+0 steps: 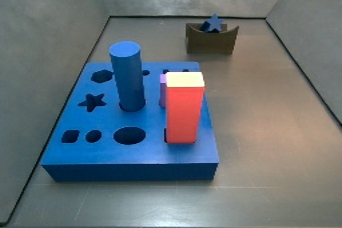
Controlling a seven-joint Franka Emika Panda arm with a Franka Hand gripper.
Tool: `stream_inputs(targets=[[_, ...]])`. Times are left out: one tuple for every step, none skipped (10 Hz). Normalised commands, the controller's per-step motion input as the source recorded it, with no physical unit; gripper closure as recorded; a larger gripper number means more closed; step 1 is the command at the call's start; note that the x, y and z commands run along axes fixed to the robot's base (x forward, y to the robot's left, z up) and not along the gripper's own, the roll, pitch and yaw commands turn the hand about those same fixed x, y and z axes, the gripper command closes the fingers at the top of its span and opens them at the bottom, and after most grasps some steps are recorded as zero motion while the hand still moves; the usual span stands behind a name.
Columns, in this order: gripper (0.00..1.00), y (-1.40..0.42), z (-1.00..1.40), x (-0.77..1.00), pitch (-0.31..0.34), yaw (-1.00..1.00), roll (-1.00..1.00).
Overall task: Pick up the star object. Move up. Place the star object on the fixture. Regrasp the star object. Move to above the board. Insert the star object.
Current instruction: Regrasp the star object.
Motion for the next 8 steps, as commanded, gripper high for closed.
stream_inputs(targets=[[0.0, -0.02, 0.0, 0.04, 0.062, 0.03, 1.0], [0.0, -0.03, 0.0, 0.06, 0.079, 0.04, 1.0], [0.0, -0.03, -0.01, 0.07, 0.092, 0.05, 1.0], [0.0, -0.04, -0.01, 0.08, 0.128, 0.07, 1.0], [0.0, -0.03, -0.01, 0.09, 0.156, 0.09, 1.0], [0.0, -0.04, -0.01, 0.09, 0.181, 0.14, 0.92], [0.0, -0.04, -0.02, 0.09, 0.168, 0.15, 0.73], [0.0, -0.04, -0.02, 0.1, 0.14, 0.18, 0.47]])
